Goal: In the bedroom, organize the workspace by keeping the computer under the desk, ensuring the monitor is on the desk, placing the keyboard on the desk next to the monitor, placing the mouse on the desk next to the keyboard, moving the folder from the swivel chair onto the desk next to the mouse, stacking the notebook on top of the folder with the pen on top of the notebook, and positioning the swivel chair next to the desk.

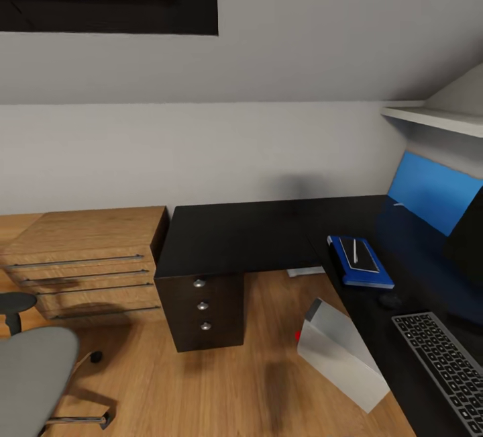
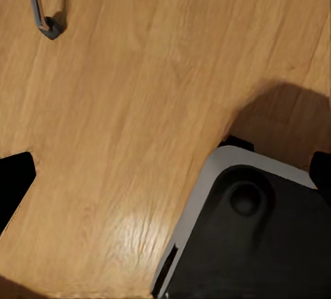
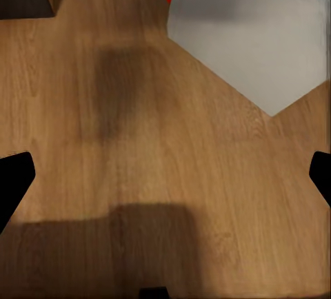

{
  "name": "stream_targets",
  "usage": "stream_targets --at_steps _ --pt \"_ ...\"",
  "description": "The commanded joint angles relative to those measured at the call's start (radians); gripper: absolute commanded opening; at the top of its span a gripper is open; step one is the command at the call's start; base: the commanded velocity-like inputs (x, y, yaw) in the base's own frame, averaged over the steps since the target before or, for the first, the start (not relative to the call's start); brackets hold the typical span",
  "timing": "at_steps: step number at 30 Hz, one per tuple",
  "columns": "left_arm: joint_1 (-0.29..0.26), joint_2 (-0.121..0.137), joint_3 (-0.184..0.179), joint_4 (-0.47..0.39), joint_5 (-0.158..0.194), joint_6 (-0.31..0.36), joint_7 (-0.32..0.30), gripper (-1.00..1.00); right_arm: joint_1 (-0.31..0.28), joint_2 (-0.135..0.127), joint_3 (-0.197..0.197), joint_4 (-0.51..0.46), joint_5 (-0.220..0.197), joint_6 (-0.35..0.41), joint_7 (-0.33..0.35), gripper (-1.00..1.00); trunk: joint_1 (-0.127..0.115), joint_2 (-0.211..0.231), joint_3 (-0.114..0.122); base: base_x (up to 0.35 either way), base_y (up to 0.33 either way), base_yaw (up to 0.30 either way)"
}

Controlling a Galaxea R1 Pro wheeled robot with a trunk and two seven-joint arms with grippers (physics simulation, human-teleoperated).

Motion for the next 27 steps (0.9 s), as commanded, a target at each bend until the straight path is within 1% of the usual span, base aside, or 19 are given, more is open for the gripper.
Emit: stream_targets --at_steps 1,2,4,5,10,14,16,17,20,21,27 --pt "0.001 0.0 -0.002 0.016 -0.001 -0.008 0.003 1.0 -0.001 0.0 0.009 0.011 -0.009 -0.012 -0.003 1.0 -0.004 0.006 0.002 0.0 0.0 0.0" --pt "0.001 -0.001 -0.002 0.049 -0.021 -0.025 0.003 1.0 0.0 -0.001 0.009 0.029 -0.011 -0.023 -0.003 1.0 -0.008 0.013 0.005 0.0 0.0 0.0" --pt "0.0 -0.002 -0.002 0.081 -0.037 -0.053 0.002 1.0 0.001 -0.001 0.008 0.042 -0.011 -0.032 -0.003 1.0 -0.015 0.027 0.012 0.0 0.0 0.01" --pt "0.0 -0.003 -0.002 0.112 -0.048 -0.087 0.002 1.0 0.002 -0.001 0.008 0.05 -0.012 -0.037 -0.004 1.0 -0.019 0.034 0.015 0.0 0.0 0.062" --pt "0.0 -0.004 -0.003 0.18 -0.061 -0.17 0.002 1.0 0.013 -0.004 0.005 0.061 -0.016 -0.059 -0.004 1.0 -0.038 0.069 0.032 0.0 0.0 0.145" --pt "0.0 -0.004 -0.003 0.219 -0.064 -0.193 0.0 1.0 0.033 -0.007 0.004 0.064 -0.029 -0.092 -0.004 1.0 -0.054 0.097 0.048 0.0 0.0 0.215" --pt "0.0 -0.003 -0.003 0.247 -0.064 -0.202 -0.008 1.0 0.055 -0.013 0.004 0.064 -0.045 -0.12 -0.004 1.0 -0.061 0.111 0.055 0.0 0.0 0.232" --pt "0.001 0.002 -0.001 0.3 -0.061 -0.211 -0.036 1.0 0.09 -0.022 0.004 0.065 -0.07 -0.149 -0.004 1.0 -0.065 0.118 0.059 0.0 0.0 0.09" --pt "0.001 0.004 0.0 0.324 -0.06 -0.213 -0.044 1.0 0.103 -0.029 0.004 0.066 -0.075 -0.154 -0.003 1.0 -0.077 0.139 0.069 0.0 0.0 0.058" --pt "0.0 0.005 0.0 0.349 -0.059 -0.214 -0.049 1.0 0.113 -0.042 0.004 0.066 -0.078 -0.157 -0.003 1.0 -0.08 0.146 0.072 0.0 0.0 0.019" --pt "0.001 0.006 0.001 0.38 -0.058 -0.215 -0.051 1.0 0.119 -0.053 0.004 0.067 -0.08 -0.159 -0.002 1.0 -0.103 0.188 0.091 0.0 0.0 0.009"
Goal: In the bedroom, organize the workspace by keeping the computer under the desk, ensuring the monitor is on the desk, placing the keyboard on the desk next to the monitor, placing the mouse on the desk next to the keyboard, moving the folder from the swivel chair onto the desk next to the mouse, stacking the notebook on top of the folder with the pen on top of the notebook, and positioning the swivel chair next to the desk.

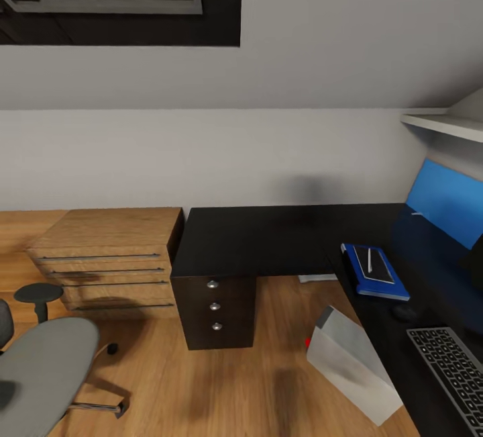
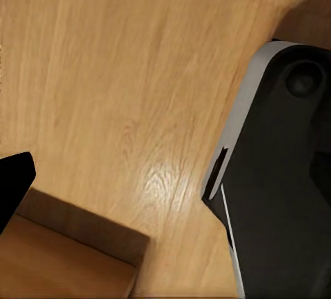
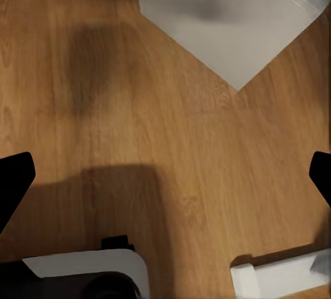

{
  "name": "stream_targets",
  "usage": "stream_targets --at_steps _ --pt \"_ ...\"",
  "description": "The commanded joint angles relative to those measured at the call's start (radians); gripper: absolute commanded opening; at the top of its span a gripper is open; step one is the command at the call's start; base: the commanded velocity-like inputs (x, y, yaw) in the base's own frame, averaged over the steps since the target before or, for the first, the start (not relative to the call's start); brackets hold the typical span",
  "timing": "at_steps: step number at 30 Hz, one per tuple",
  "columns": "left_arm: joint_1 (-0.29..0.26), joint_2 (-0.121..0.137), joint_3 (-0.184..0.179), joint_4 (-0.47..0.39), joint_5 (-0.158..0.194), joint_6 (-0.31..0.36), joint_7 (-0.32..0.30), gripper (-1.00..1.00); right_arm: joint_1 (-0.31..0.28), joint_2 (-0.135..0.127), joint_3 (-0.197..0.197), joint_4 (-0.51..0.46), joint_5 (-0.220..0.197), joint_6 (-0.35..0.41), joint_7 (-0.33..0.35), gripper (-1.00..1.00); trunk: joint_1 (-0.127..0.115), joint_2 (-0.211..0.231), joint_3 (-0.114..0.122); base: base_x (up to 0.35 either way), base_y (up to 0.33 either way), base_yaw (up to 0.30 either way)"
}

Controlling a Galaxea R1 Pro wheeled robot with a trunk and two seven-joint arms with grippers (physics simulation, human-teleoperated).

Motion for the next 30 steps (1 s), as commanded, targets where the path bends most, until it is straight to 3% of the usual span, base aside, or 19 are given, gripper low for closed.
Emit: stream_targets --at_steps 1,9,11,14,23,28,30 --pt "0.001 0.0 -0.002 0.001 0.01 -0.002 0.0 1.0 -0.001 0.0 0.009 0.002 -0.005 -0.004 -0.003 1.0 -0.004 0.006 0.002 0.0 0.0 0.003" --pt "0.0 0.0 -0.001 0.013 0.023 -0.002 -0.001 1.0 0.002 -0.002 0.01 0.002 -0.018 -0.004 -0.005 1.0 -0.034 0.062 0.029 0.0 0.0 0.129" --pt "0.0 0.0 0.0 0.015 0.058 -0.004 -0.001 1.0 0.002 -0.003 0.01 0.002 -0.056 -0.005 -0.004 1.0 -0.042 0.076 0.035 0.0 0.0 0.26" --pt "0.0 0.0 -0.001 0.016 0.075 -0.006 -0.003 1.0 0.002 -0.003 0.01 0.002 -0.078 -0.005 -0.004 1.0 -0.053 0.097 0.044 0.0 0.0 0.27" --pt "-0.002 -0.004 -0.001 0.003 0.08 -0.025 -0.02 1.0 0.002 -0.003 0.013 -0.003 -0.084 -0.003 -0.003 1.0 -0.088 0.16 0.073 0.0 0.0 0.277" --pt "-0.07 -0.001 -0.001 -0.003 0.079 -0.022 -0.022 1.0 0.001 -0.023 0.01 -0.033 -0.087 0.002 -0.004 1.0 -0.092 0.167 0.075 0.0 0.0 0.27" --pt "-0.123 0.001 -0.001 -0.003 0.079 -0.014 -0.022 1.0 0.001 -0.033 0.01 -0.078 -0.088 0.005 -0.004 1.0 -0.092 0.167 0.074 0.0 0.0 0.242"
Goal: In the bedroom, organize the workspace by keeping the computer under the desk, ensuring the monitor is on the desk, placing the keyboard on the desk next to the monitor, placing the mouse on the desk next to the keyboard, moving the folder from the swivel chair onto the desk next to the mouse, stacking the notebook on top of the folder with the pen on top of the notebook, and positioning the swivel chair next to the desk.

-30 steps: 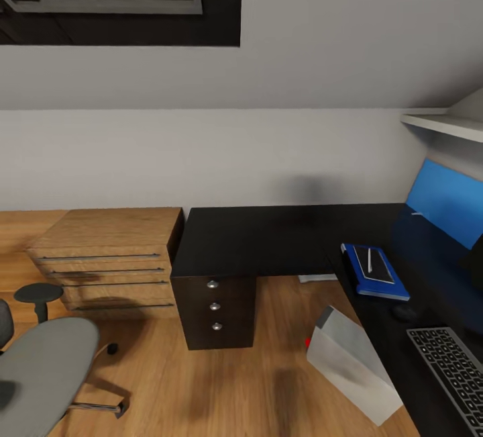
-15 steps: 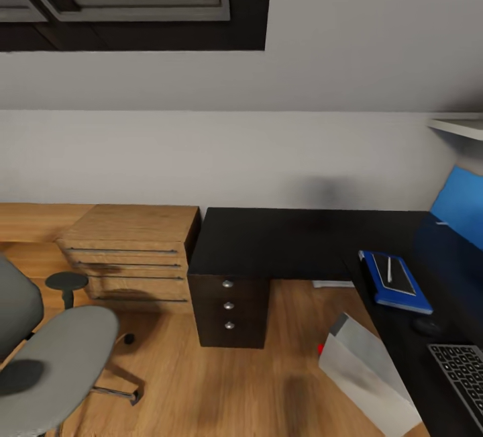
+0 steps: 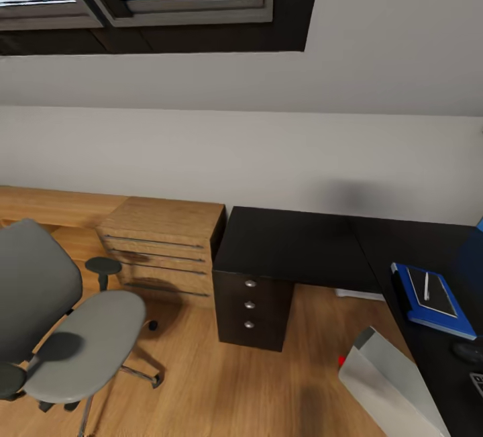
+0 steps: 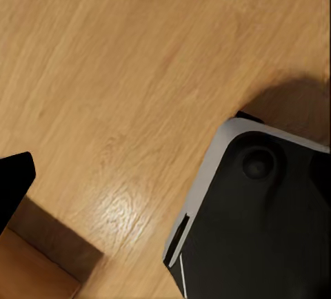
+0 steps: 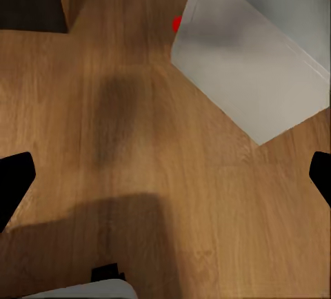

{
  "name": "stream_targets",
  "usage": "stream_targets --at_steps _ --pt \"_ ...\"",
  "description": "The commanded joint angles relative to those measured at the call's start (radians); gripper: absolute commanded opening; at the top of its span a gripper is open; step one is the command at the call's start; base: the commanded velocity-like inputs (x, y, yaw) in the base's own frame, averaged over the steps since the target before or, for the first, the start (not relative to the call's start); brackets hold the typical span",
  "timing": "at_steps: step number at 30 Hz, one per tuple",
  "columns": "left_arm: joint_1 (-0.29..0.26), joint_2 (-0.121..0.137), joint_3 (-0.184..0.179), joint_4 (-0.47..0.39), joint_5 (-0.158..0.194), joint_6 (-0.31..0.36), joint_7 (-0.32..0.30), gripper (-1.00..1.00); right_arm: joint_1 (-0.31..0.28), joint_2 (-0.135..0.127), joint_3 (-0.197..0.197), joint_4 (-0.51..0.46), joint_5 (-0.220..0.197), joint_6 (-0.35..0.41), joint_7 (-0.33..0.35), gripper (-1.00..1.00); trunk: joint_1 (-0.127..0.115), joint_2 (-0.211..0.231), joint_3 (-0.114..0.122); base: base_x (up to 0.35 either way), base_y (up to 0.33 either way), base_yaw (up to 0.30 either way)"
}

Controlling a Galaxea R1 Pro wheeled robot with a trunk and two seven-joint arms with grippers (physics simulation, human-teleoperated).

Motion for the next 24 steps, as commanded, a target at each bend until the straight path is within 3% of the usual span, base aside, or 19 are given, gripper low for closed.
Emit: stream_targets --at_steps 1,6,8,12,24 --pt "-0.02 0.001 -0.001 -0.002 0.01 0.004 0.001 1.0 -0.001 -0.003 0.007 -0.02 -0.005 0.0 -0.006 1.0 0.0 -0.002 -0.003 0.0 0.0 0.222" --pt "-0.109 -0.003 -0.002 -0.002 0.01 0.056 0.0 1.0 -0.006 -0.008 0.008 -0.109 -0.002 0.016 -0.006 1.0 0.0 -0.002 -0.008 0.0 0.0 0.191" --pt "-0.158 -0.019 -0.002 -0.003 0.01 0.096 -0.001 1.0 -0.049 -0.008 0.008 -0.134 -0.002 0.05 -0.005 1.0 0.0 -0.002 -0.011 0.0 0.0 0.153" --pt "-0.179 -0.037 -0.003 0.009 0.01 0.112 -0.002 1.0 -0.099 -0.01 0.008 -0.139 -0.004 0.076 -0.005 1.0 0.0 -0.002 -0.016 0.0 0.0 0.143" --pt "-0.185 -0.042 -0.005 0.08 0.009 0.078 -0.066 1.0 -0.112 -0.013 0.024 -0.036 0.018 0.07 0.016 1.0 0.0 -0.002 -0.024 0.0 0.0 0.117"
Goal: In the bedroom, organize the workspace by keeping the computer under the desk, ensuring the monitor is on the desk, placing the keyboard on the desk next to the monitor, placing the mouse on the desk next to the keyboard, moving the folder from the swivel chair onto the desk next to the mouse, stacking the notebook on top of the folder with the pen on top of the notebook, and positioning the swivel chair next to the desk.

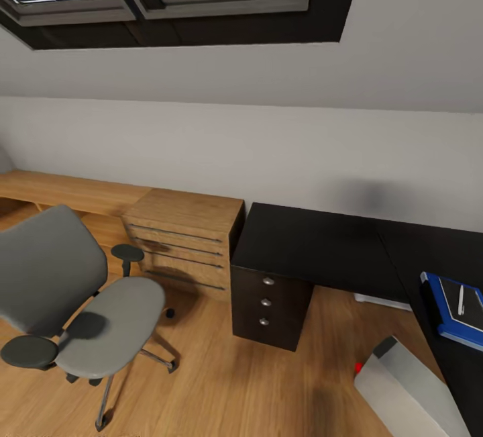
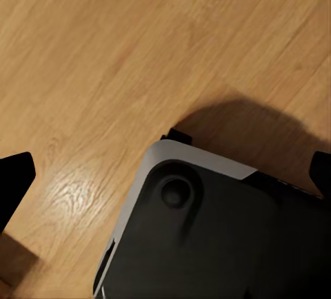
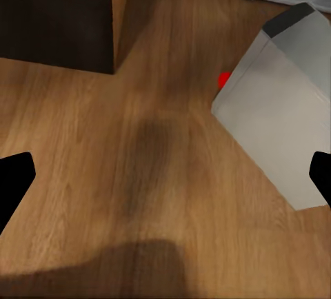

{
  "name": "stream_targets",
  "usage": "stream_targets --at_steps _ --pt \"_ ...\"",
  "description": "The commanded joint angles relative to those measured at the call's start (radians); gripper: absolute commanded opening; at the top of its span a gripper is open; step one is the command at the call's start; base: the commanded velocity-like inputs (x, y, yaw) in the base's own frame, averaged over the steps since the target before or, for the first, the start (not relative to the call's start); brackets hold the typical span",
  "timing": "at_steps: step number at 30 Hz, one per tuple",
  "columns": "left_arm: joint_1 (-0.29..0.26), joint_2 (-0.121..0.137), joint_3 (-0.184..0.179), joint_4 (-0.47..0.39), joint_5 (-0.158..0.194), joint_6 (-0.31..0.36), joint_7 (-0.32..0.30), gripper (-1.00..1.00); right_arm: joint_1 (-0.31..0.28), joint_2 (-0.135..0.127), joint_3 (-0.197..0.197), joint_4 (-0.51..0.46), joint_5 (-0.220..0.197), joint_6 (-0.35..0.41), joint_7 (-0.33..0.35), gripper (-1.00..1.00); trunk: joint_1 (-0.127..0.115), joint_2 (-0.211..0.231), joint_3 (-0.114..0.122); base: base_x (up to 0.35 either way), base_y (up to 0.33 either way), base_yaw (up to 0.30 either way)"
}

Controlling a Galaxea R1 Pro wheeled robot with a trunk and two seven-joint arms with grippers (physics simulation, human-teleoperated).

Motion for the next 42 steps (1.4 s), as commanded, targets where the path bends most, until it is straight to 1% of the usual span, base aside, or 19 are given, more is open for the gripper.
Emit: stream_targets --at_steps 1,9,14,15,17,20,21,24,26,27,28,29,32,33,34,35,39,42 --pt "-0.001 0.0 -0.001 0.003 0.007 -0.004 -0.001 1.0 -0.001 0.0 0.009 0.002 -0.003 -0.001 -0.003 1.0 0.001 -0.002 -0.002 0.0 0.0 0.039" --pt "-0.001 0.005 0.002 0.017 0.007 -0.01 -0.005 1.0 -0.001 -0.002 0.01 0.014 -0.001 -0.001 0.005 1.0 0.001 -0.002 -0.003 0.0 0.0 0.092" --pt "-0.001 0.006 0.003 0.018 0.007 -0.012 -0.005 1.0 -0.001 -0.019 0.01 0.026 -0.001 0.002 0.005 1.0 0.001 -0.002 -0.003 0.0 0.0 0.234" --pt "-0.001 0.007 0.004 0.018 0.007 -0.017 -0.006 1.0 -0.001 -0.027 0.01 0.03 -0.001 0.003 0.005 1.0 0.001 -0.002 -0.003 0.0 0.0 0.259" --pt "-0.001 0.007 0.004 0.019 0.008 -0.028 -0.006 1.0 -0.001 -0.033 0.01 0.032 -0.001 0.003 0.005 1.0 0.001 -0.002 -0.003 0.0 0.0 0.263" --pt "-0.001 0.008 0.005 0.019 0.008 -0.05 -0.005 1.0 -0.001 -0.038 0.01 0.04 -0.001 0.003 0.005 1.0 0.001 -0.002 -0.003 0.0 0.0 0.268" --pt "-0.001 0.008 0.005 0.02 0.009 -0.065 -0.005 1.0 -0.001 -0.04 0.011 0.055 0.0 0.001 0.005 1.0 0.001 -0.002 -0.003 0.0 0.0 0.271" --pt "-0.001 0.008 0.005 0.028 0.009 -0.082 -0.006 1.0 -0.001 -0.041 0.011 0.081 0.001 -0.003 0.006 1.0 0.001 -0.002 -0.003 0.0 0.0 0.272" --pt "-0.001 0.008 0.004 0.048 0.008 -0.097 -0.006 1.0 0.0 -0.041 0.012 0.103 0.001 -0.024 0.006 1.0 0.001 -0.002 -0.003 0.0 0.0 0.274" --pt "-0.001 0.008 0.004 0.052 0.008 -0.1 -0.006 1.0 0.002 -0.041 0.012 0.107 0.002 -0.048 0.006 1.0 0.001 -0.002 -0.003 0.0 0.0 0.274" --pt "-0.001 0.008 0.003 0.057 0.008 -0.104 -0.007 1.0 0.007 -0.041 0.012 0.111 0.002 -0.119 0.005 1.0 0.001 -0.002 -0.004 0.0 0.0 0.275" --pt "-0.001 0.008 0.003 0.058 0.008 -0.106 -0.007 1.0 0.013 -0.041 0.012 0.113 0.002 -0.157 0.004 1.0 0.001 -0.002 -0.004 0.0 0.0 0.275" --pt "-0.001 0.008 0.003 0.059 0.008 -0.107 -0.007 1.0 0.03 -0.04 0.012 0.113 0.002 -0.211 0.004 1.0 0.001 -0.002 -0.005 0.0 0.0 0.275" --pt "-0.001 0.008 0.003 0.06 0.008 -0.107 -0.006 1.0 0.045 -0.041 0.012 0.114 0.002 -0.244 0.004 1.0 0.001 -0.002 -0.005 0.0 0.0 0.275" --pt "-0.001 0.008 0.003 0.06 0.008 -0.108 -0.006 1.0 0.052 -0.041 0.012 0.114 0.002 -0.259 0.005 1.0 0.001 -0.002 -0.006 0.0 0.0 0.275" --pt "-0.001 0.008 0.002 0.061 0.008 -0.108 -0.006 1.0 0.076 -0.041 0.012 0.114 0.003 -0.313 0.005 1.0 0.001 -0.002 -0.006 0.0 0.0 0.275" --pt "-0.001 0.008 0.002 0.061 0.008 -0.11 -0.007 1.0 0.088 -0.04 0.012 0.114 0.003 -0.345 0.005 1.0 0.001 -0.002 -0.006 0.0 0.0 0.275" --pt "-0.001 0.008 0.002 0.067 0.007 -0.14 -0.006 1.0 0.1 -0.041 0.012 0.114 0.002 -0.382 0.005 1.0 0.001 -0.002 -0.006 0.0 0.0 0.275"
